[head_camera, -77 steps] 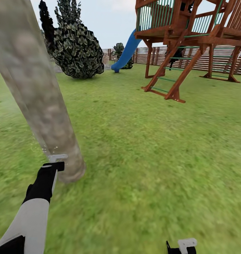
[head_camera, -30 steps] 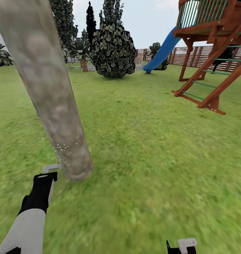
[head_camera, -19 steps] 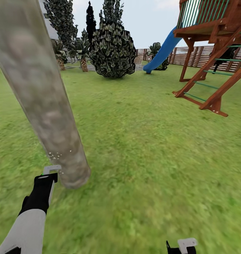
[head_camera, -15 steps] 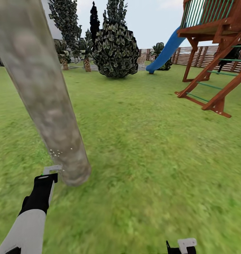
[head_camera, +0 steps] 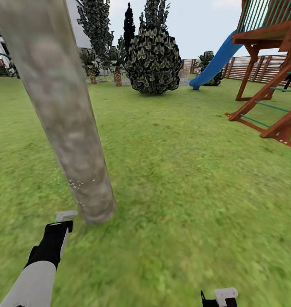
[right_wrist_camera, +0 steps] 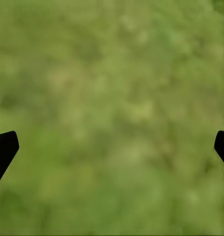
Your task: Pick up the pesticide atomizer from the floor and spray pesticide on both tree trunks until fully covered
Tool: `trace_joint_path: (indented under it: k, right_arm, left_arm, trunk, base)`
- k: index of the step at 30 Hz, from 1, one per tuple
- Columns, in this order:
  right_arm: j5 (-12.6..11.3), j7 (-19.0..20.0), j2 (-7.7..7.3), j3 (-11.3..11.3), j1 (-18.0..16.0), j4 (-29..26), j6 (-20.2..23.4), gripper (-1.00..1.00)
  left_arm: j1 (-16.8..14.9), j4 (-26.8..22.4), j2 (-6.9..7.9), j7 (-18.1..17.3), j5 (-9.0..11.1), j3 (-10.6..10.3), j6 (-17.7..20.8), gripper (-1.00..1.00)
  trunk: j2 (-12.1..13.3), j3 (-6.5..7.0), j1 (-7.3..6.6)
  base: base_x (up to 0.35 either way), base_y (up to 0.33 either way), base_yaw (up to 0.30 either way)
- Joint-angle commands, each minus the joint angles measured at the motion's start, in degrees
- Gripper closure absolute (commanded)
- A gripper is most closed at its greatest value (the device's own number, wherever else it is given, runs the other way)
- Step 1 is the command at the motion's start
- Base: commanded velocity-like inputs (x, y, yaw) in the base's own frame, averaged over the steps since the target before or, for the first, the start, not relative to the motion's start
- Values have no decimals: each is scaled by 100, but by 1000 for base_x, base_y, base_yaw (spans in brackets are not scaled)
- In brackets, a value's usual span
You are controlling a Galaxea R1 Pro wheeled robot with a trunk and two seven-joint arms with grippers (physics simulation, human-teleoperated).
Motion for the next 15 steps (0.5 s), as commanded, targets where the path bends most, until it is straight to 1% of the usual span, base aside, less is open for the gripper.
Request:
trace_joint_path:
  k: [1,2,3,5,9,11,15]
  right_arm:
    - [61,-26,2,-21,-5,8,-19,-100]
    - [61,-26,2,-20,-5,8,-20,-100]
    - [61,-25,2,-20,-5,8,-20,-100]
    - [61,-16,8,-13,-5,8,-19,-100]
    - [69,-13,18,-11,-5,9,-20,-100]
    - [70,-21,15,-18,-5,8,-20,-100]
    - [70,-25,16,-19,-5,8,-20,-100]
  left_arm:
    - [-2,83,3,-4,-23,4,-69,100]
    - [-2,183,4,6,-21,23,-294,100]
    - [-2,209,4,10,-19,36,-423,100]
    - [-1,231,-2,18,-23,29,-553,100]
    - [-1,233,-9,22,-17,44,-601,100]
    - [-1,228,-9,25,-16,44,-595,100]
    - [-1,234,-12,23,-16,49,-594,100]
  trunk:
    - [-2,-5,2]
    - [-2,-5,2]
    - [-2,-5,2]
    - [-2,-5,2]
    - [-2,-5,2]
    - [-2,-5,2]
    - [-2,-5,2]
  base:
    - [260,-161,0]
    - [260,-161,0]
    - [260,-162,0]
    - [260,-162,0]
    - [243,-175,0]
    - [68,-251,19]
    - [4,-272,214]
